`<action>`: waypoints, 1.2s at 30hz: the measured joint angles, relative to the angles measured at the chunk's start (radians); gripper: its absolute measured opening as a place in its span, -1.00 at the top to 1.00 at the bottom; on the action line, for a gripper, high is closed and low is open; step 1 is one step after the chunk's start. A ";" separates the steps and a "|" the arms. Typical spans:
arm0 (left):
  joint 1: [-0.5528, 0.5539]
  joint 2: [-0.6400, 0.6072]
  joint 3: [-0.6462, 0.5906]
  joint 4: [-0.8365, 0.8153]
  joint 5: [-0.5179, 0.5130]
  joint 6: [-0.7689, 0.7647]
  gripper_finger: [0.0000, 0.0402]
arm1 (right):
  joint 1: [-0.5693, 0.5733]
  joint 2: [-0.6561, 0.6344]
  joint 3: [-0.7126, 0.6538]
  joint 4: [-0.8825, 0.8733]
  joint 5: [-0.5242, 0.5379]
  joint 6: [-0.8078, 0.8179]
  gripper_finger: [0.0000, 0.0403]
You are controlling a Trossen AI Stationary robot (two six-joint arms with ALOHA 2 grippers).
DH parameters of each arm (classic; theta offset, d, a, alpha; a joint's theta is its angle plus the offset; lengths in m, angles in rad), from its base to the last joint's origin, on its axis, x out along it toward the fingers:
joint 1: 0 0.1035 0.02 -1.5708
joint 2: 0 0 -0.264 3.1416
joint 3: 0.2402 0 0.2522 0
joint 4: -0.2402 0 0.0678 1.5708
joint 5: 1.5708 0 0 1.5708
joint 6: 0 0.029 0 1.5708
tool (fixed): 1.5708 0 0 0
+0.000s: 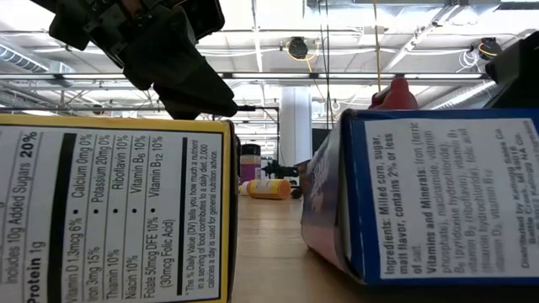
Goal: Pick & Place Kitchen Items
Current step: Put the blue cereal box into the red bin
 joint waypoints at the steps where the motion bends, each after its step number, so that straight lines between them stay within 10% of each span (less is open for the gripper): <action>1: 0.000 0.000 0.000 0.000 0.000 0.000 0.60 | 0.000 0.000 -0.002 0.011 0.004 -0.006 -0.77; 36: 0.000 0.000 0.000 0.000 0.000 0.003 0.60 | 0.005 0.007 -0.018 0.201 -0.005 -0.146 -0.77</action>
